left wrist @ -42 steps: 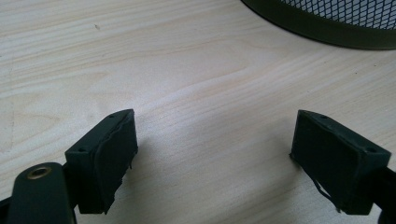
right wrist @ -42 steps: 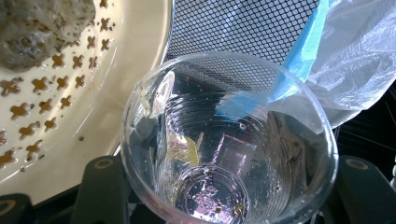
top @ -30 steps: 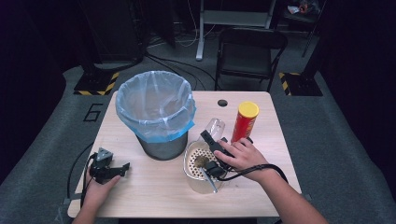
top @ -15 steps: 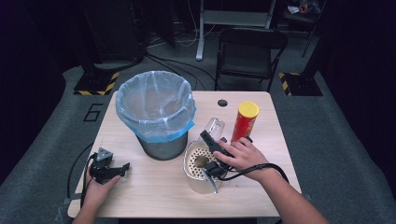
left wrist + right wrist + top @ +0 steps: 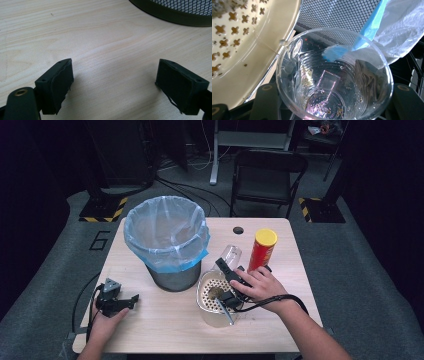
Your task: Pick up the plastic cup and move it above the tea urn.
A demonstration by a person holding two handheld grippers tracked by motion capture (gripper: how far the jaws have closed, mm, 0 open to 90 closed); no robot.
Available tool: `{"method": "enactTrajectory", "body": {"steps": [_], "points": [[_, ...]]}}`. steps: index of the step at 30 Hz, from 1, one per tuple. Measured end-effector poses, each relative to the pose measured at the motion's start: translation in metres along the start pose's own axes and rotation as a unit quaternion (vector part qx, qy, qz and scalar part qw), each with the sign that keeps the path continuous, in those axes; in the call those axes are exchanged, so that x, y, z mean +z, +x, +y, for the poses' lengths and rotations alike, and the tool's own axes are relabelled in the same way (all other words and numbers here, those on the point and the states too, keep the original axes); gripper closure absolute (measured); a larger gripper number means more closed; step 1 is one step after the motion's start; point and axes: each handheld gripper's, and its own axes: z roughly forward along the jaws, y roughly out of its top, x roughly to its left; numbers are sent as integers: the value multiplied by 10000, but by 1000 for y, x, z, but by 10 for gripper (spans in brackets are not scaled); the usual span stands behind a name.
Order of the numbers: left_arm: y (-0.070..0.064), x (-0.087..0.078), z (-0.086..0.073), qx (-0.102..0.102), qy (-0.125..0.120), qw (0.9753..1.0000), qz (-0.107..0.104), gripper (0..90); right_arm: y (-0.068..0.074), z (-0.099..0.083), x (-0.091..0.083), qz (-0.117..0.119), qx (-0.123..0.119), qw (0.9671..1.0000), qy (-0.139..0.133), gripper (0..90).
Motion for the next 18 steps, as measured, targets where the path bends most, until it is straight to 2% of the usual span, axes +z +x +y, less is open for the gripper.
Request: {"method": "enactTrajectory", "body": {"steps": [3, 4, 5, 6, 7, 8, 9, 10, 11, 12, 13, 14, 15, 16, 17, 18], "points": [[0, 0, 0, 1, -1, 10000, 1, 139, 2, -1, 0, -25, 97, 9999, 38, 378], [0, 0, 0, -2, -1, 10000, 0, 139, 2, -2, 1, -20, 195, 9998, 45, 378], [0, 0, 0, -2, -3, 10000, 0, 139, 1, -3, 3, 138, 471, 9988, -4, 377], [0, 0, 0, -2, -3, 10000, 0, 139, 0, -5, 3, 135, 784, 9968, 15, 377], [0, 0, 0, -3, -3, 10000, 0, 139, -3, -8, 6, 286, 1281, 9913, 8, 377], [0, 0, 0, -2, -2, 10000, 0, 139, -6, -11, 8, 422, 1895, 9809, 64, 377], [0, 0, 0, 1, -1, 10000, 1, 139, -10, -14, 10, 543, 2239, 9731, 57, 377], [0, 0, 0, 1, 0, 10000, 0, 139, -15, -19, 13, 635, 2784, 9584, 51, 378], [0, 0, 0, 4, 1, 10000, 1, 139, -24, -29, 17, 814, 3744, 9236, 91, 378], [0, 0, 0, 2, 1, 10000, -1, 139, -27, -32, 19, 862, 4158, 9053, 126, 378], [0, 0, 0, 2, 1, 10000, -1, 139, -27, -32, 19, 862, 4158, 9053, 126, 378], [0, 0, 0, 3, 0, 10000, 1, 139, -37, -45, 23, 979, 5235, 8463, 120, 377], [0, 0, 0, 0, 0, 10000, 0, 139, -40, -49, 24, 1018, 5607, 8216, 97, 376], [0, 0, 0, 1, -1, 10000, 0, 139, -44, -57, 26, 1061, 6265, 7722, 43, 374], [0, 0, 0, -16, -2, 10000, -7, 139, -46, -61, 27, 1088, 6672, 7369, 8, 372], [0, 0, 0, -35, -5, 10000, -22, 139, -47, -67, 28, 1126, 7146, 6904, -35, 372]]}}
